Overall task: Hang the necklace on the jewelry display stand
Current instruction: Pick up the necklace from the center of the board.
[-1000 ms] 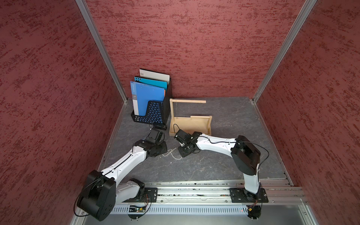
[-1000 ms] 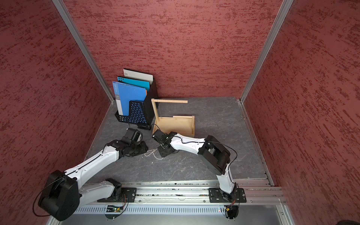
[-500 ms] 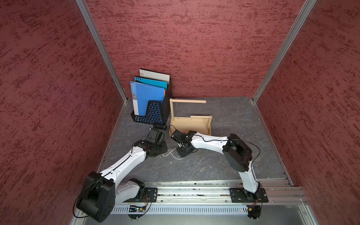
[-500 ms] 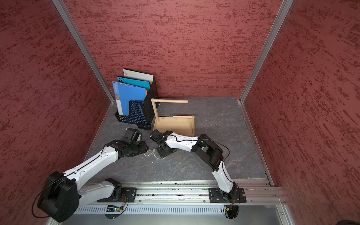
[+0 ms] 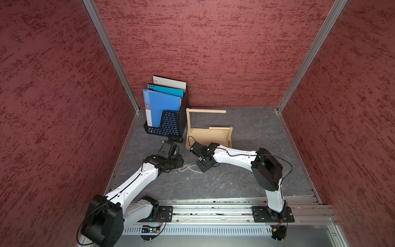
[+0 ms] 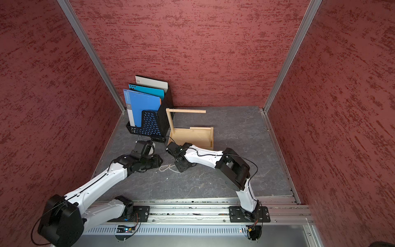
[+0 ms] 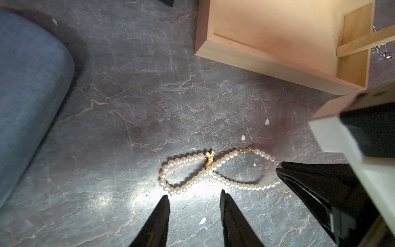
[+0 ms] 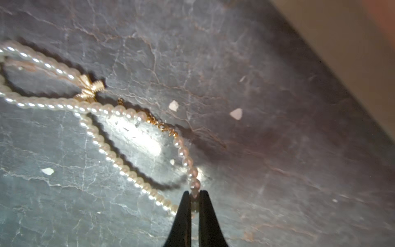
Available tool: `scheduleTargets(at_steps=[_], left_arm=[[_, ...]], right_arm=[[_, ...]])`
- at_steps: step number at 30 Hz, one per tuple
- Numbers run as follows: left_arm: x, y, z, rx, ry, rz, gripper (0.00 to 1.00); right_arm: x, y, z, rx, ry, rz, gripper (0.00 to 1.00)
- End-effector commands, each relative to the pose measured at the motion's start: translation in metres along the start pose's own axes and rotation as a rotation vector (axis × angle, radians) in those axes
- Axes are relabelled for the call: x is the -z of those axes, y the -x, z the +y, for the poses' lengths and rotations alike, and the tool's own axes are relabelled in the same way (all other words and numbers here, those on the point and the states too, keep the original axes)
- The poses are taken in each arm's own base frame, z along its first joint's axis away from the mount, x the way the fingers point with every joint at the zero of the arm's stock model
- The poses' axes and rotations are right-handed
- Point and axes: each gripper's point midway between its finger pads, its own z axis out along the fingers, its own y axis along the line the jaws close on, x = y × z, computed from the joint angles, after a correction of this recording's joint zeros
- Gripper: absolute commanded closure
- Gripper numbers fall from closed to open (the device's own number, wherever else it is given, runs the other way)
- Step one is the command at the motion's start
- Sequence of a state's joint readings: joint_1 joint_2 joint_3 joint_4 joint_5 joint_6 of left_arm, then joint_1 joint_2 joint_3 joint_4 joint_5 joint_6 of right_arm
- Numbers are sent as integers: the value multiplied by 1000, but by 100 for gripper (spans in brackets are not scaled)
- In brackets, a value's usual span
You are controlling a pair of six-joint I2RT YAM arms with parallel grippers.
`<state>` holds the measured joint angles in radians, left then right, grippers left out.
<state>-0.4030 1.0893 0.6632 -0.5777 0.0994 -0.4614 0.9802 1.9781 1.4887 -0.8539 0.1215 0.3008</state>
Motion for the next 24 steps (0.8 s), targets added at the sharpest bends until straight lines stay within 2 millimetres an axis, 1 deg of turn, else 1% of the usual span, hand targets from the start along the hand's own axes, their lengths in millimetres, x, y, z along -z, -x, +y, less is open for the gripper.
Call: scheduleTargets(at_steps=[1, 3, 6, 9, 11, 14, 16, 19, 21, 23, 24], left_arm=[[13, 19, -16, -78, -69, -80, 58], [18, 22, -23, -112, -108, -106, 56], [32, 27, -45, -188, -218, -166, 54], [53, 33, -70, -282, -334, -261, 53], [65, 36, -84, -333, -389, -314, 52], [77, 41, -101, -373, -448, -351, 51], [80, 43, -114, -394, -481, -361, 51], [78, 48, -130, -407, -508, -364, 51], [76, 50, -142, -420, -522, -363, 51], [73, 54, -154, -428, -534, -370, 51], [73, 57, -160, -427, -543, -377, 51]], right_arm=[[38, 14, -20, 23, -93, -110, 98], [55, 21, -26, 18, -112, -161, 99], [85, 32, -33, 8, -127, -247, 99], [121, 42, -39, 6, -132, -343, 99], [149, 50, -44, 5, -137, -416, 99], [187, 57, -50, 9, -145, -511, 99], [211, 61, -54, 12, -146, -570, 99], [242, 64, -59, 6, -142, -646, 99], [257, 65, -60, 2, -135, -684, 99], [265, 67, -60, -1, -129, -705, 99], [282, 65, -63, -13, -118, -743, 99]])
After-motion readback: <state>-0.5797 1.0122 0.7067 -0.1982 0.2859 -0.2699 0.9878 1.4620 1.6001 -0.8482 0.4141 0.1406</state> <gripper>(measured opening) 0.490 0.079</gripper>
